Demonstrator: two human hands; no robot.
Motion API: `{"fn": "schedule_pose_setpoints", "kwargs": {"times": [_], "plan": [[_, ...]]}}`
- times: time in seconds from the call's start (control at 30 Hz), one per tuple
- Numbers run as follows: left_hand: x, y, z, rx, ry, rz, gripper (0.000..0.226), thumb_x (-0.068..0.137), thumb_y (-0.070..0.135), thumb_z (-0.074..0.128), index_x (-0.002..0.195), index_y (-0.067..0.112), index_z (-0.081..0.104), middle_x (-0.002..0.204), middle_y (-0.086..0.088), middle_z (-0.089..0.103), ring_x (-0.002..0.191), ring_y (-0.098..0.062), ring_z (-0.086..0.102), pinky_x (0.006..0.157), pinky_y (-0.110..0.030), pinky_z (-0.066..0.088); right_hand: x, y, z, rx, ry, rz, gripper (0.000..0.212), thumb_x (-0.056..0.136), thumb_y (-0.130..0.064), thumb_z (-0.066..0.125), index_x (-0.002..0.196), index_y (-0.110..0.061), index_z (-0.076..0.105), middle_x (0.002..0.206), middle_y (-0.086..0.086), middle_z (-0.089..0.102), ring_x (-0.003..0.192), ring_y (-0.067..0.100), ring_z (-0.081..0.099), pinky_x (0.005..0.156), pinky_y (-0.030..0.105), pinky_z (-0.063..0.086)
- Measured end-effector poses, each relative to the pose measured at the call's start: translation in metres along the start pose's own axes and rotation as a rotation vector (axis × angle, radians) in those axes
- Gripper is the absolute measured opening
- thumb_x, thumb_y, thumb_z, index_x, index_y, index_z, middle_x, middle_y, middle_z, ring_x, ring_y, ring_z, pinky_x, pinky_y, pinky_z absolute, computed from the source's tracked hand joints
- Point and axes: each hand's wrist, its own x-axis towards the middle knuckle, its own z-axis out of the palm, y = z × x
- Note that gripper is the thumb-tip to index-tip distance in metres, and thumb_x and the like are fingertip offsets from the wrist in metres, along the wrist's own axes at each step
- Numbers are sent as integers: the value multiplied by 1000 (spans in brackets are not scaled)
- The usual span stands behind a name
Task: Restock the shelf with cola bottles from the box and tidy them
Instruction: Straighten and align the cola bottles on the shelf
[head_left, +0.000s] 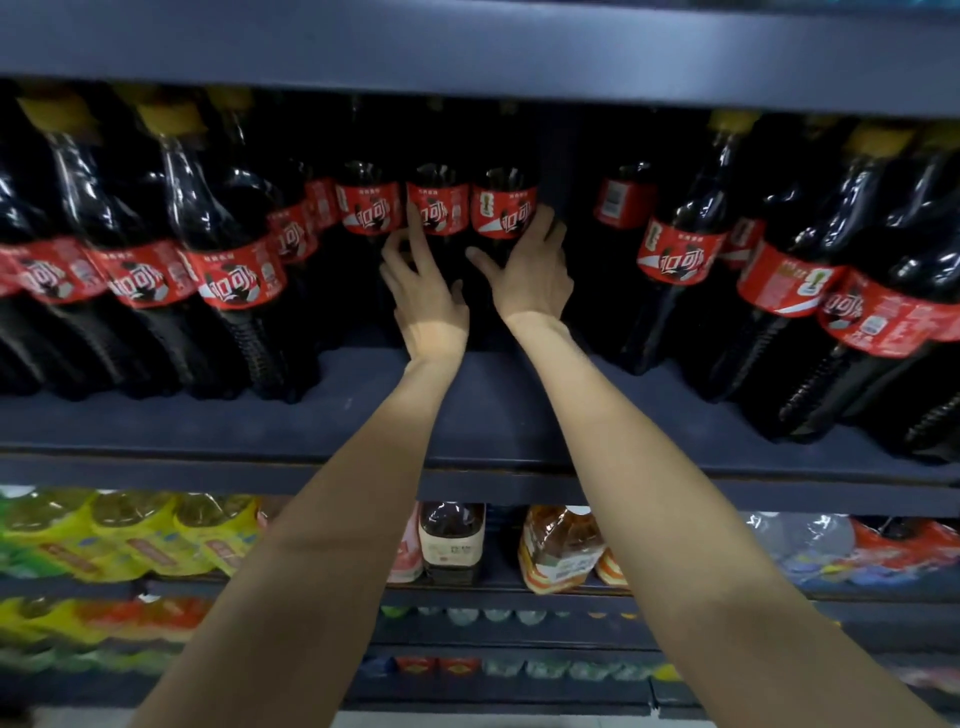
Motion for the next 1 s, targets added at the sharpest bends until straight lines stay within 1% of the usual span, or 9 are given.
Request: {"fn": "schedule_pose_setpoints", "kwargs": {"times": [0.13,0.23,0.4,0.57,0.67,0.73,0.87,0.93,1.0], "plan": [[-1,-4,5,31,-2,1,85,81,10,67,151,16,19,143,-15,34,128,-30,37,82,-41,50,-3,14,-6,-23,-160,-7,94,84,-33,64,150,-17,-1,130,13,54,111,33,58,83,39,47],[-2,-6,2,52,13,6,85,80,14,70,150,17,21,142,-13,36,128,-28,40,75,-43,52,-5,16,-10,13,-130,-21,88,84,-29,65,150,-23,7,121,12,61,105,34,62,82,38,49],[1,-11,-5,35,-11,24,84,81,14,70,149,17,22,143,-13,35,129,-28,40,77,-44,52,-6,10,-1,102,-70,-10,85,80,-31,72,146,-24,18,124,10,60,107,34,61,84,40,49],[-1,-16,-10,-73,-6,80,77,80,11,65,147,14,28,138,-15,37,122,-30,47,82,-44,55,-10,11,-1,105,-103,-2,89,82,-32,70,149,-24,12,131,13,55,113,35,58,87,42,48],[-9,-8,-20,-215,45,158,57,80,11,60,135,7,44,130,-16,45,111,-27,55,82,-42,55,-22,14,-14,140,-168,-25,88,84,-32,69,150,-22,12,141,14,45,121,34,51,92,42,46],[-17,10,-29,-332,-5,248,40,83,9,57,123,5,54,119,-10,54,104,-20,56,86,-36,51,-39,23,-30,151,-76,-97,68,88,-26,63,146,-18,29,137,12,48,119,29,53,91,40,48],[-27,43,-31,-499,-292,384,28,89,15,52,116,14,59,98,9,62,99,-16,58,93,-28,44,-80,52,-66,152,406,-115,29,89,-17,54,118,-13,58,104,2,65,91,20,62,74,33,50],[-25,55,-17,-591,-407,330,33,88,13,55,121,15,55,101,6,62,99,-13,58,94,-32,47,-88,63,-76,107,545,-26,29,89,-19,53,117,-11,56,103,3,61,92,19,58,71,28,46],[-20,66,5,-617,-489,251,47,86,9,59,131,12,47,116,-1,57,103,-13,56,95,-33,48,-85,71,-78,-2,554,67,44,88,-24,57,128,-9,48,118,8,54,104,23,53,71,27,44]]}}
